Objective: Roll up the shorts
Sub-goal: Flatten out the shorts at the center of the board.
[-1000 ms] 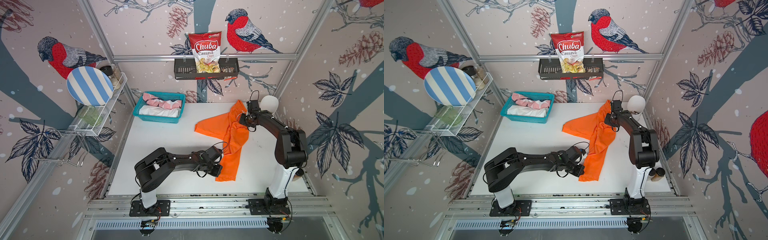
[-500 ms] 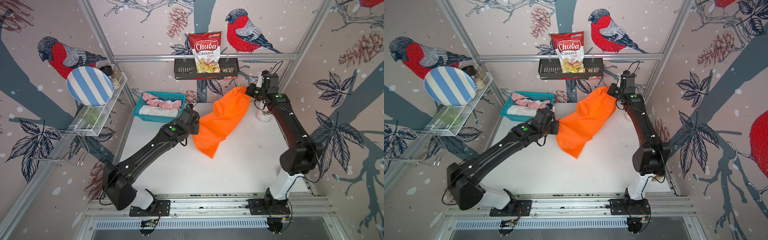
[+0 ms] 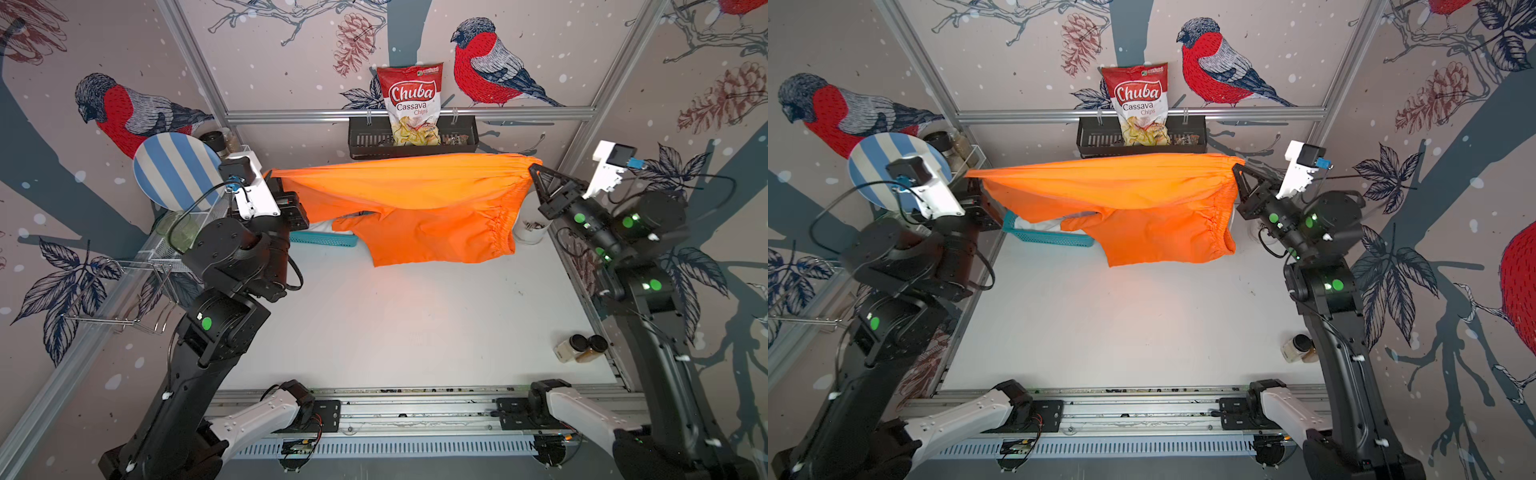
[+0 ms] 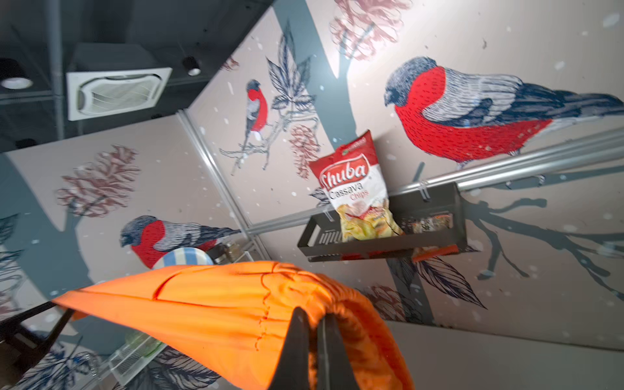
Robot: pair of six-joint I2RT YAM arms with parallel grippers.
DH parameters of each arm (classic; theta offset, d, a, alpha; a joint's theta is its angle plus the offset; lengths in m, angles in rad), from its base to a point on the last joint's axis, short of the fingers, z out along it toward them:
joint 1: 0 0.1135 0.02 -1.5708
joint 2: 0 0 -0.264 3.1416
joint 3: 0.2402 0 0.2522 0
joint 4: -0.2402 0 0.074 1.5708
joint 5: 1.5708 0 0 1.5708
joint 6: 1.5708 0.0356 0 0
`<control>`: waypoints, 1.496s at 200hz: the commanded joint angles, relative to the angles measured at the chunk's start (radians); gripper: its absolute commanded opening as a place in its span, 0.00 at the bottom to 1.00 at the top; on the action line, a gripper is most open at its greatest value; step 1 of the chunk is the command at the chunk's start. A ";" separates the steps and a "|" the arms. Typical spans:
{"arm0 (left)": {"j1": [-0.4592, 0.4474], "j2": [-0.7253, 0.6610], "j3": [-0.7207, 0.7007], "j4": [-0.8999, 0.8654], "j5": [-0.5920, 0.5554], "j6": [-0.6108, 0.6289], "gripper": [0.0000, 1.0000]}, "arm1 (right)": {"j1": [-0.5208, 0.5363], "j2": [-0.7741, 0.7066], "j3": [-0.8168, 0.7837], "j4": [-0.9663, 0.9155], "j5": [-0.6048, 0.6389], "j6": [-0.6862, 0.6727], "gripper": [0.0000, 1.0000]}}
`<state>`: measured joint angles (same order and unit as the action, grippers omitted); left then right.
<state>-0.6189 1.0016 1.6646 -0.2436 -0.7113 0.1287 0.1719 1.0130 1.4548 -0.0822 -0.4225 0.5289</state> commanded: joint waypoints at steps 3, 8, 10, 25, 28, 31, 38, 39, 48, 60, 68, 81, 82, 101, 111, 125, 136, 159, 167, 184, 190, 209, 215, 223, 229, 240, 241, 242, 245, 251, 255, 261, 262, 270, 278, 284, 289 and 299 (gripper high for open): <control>0.007 0.048 0.127 0.228 -0.224 0.127 0.00 | -0.006 -0.035 -0.026 0.060 0.141 0.060 0.00; 0.008 0.073 0.160 0.235 -0.222 0.140 0.00 | -0.004 -0.036 -0.028 0.064 0.137 0.064 0.00; 0.008 0.087 0.178 0.239 -0.222 0.145 0.00 | -0.005 -0.036 -0.029 0.065 0.137 0.066 0.00; 0.008 0.197 0.308 0.229 -0.222 0.174 0.00 | -0.002 -0.024 -0.051 0.081 0.150 0.074 0.00; 0.011 0.222 0.331 0.224 -0.220 0.176 0.00 | -0.001 -0.019 -0.057 0.083 0.151 0.076 0.00; 0.017 0.243 0.351 0.223 -0.216 0.176 0.00 | -0.001 -0.014 -0.063 0.087 0.154 0.076 0.00; 0.043 0.299 0.387 0.220 -0.190 0.158 0.00 | 0.000 -0.001 -0.080 0.103 0.158 0.075 0.00; 0.049 0.307 0.392 0.219 -0.184 0.153 0.00 | 0.000 0.001 -0.082 0.105 0.159 0.075 0.00; 0.104 0.372 0.428 0.181 -0.121 0.083 0.00 | 0.001 0.020 -0.107 0.121 0.177 0.083 0.00; 0.175 0.465 0.501 0.106 -0.029 -0.028 0.00 | 0.003 0.058 -0.137 0.151 0.195 0.091 0.00; 0.211 0.531 0.555 0.059 0.016 -0.089 0.00 | 0.004 0.084 -0.148 0.163 0.212 0.095 0.00; 0.252 0.631 0.645 0.008 0.092 -0.157 0.00 | 0.009 0.121 -0.179 0.212 0.243 0.103 0.00; 0.254 0.638 0.651 0.007 0.099 -0.160 0.00 | 0.009 0.124 -0.181 0.217 0.244 0.103 0.00; 0.295 0.769 0.793 -0.001 0.199 -0.214 0.00 | 0.007 0.185 -0.197 0.298 0.276 0.115 0.00; 0.313 0.840 0.906 -0.016 0.235 -0.234 0.00 | 0.003 0.220 -0.178 0.323 0.276 0.123 0.00; 0.331 0.912 1.065 -0.026 0.269 -0.258 0.00 | 0.003 0.265 -0.131 0.333 0.266 0.137 0.00; 0.344 0.917 1.112 -0.003 0.286 -0.279 0.00 | 0.002 0.282 -0.094 0.343 0.258 0.150 0.00; 0.350 0.805 0.991 0.113 0.324 -0.296 0.00 | 0.000 0.286 -0.040 0.339 0.260 0.158 0.00; 0.350 0.754 0.930 0.147 0.340 -0.299 0.00 | -0.003 0.279 -0.036 0.329 0.260 0.156 0.00; 0.350 0.658 0.824 0.165 0.384 -0.298 0.00 | -0.011 0.256 -0.041 0.268 0.269 0.141 0.00; 0.349 0.628 0.795 0.155 0.404 -0.297 0.00 | -0.015 0.246 -0.053 0.239 0.274 0.134 0.00; 0.350 0.513 0.630 0.138 0.506 -0.294 0.00 | -0.030 0.169 -0.146 0.174 0.291 0.104 0.00; 0.350 0.471 0.555 0.149 0.551 -0.296 0.00 | -0.036 0.143 -0.190 0.159 0.297 0.097 0.00; 0.350 0.401 0.448 0.183 0.627 -0.290 0.00 | -0.048 0.112 -0.248 0.141 0.295 0.087 0.00; 0.350 0.354 0.357 0.208 0.690 -0.285 0.00 | -0.060 0.085 -0.293 0.126 0.293 0.079 0.00; 0.348 0.271 0.228 0.206 0.863 -0.245 0.00 | -0.078 0.036 -0.381 0.099 0.286 0.063 0.00; 0.347 0.264 0.217 0.203 0.879 -0.240 0.00 | -0.079 0.031 -0.385 0.096 0.286 0.060 0.00; 0.348 0.256 0.207 0.199 0.887 -0.236 0.00 | -0.080 0.027 -0.395 0.094 0.286 0.058 0.00; 0.348 0.235 0.175 0.187 0.938 -0.227 0.00 | -0.083 0.017 -0.421 0.088 0.287 0.053 0.00; 0.347 0.189 0.111 0.170 1.020 -0.220 0.00 | -0.090 -0.011 -0.469 0.078 0.289 0.043 0.00; 0.347 0.157 0.060 0.170 1.065 -0.219 0.00 | -0.093 -0.025 -0.497 0.070 0.291 0.036 0.00; 0.346 0.106 -0.034 0.178 1.119 -0.232 0.00 | -0.097 -0.052 -0.543 0.060 0.296 0.027 0.00; 0.346 0.097 -0.053 0.180 1.128 -0.235 0.00 | -0.098 -0.056 -0.551 0.059 0.297 0.025 0.00; 0.342 0.029 -0.179 0.197 1.189 -0.262 0.00 | -0.102 -0.083 -0.602 0.041 0.305 0.013 0.00; 0.329 -0.034 -0.304 0.215 1.235 -0.287 0.00 | -0.105 -0.104 -0.642 0.018 0.317 -0.001 0.00; 0.315 -0.077 -0.394 0.227 1.257 -0.313 0.00 | -0.107 -0.117 -0.665 0.001 0.324 -0.008 0.00; 0.296 -0.109 -0.468 0.235 1.278 -0.323 0.00 | -0.108 -0.125 -0.687 -0.010 0.324 -0.012 0.00; 0.243 -0.171 -0.591 0.235 1.290 -0.335 0.00 | -0.111 -0.142 -0.724 -0.026 0.307 -0.017 0.00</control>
<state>-0.3092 0.9379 1.2873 -0.1638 0.4618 -0.1375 0.0750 0.9031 0.8009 0.0170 -0.2592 0.5701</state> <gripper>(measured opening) 0.048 0.065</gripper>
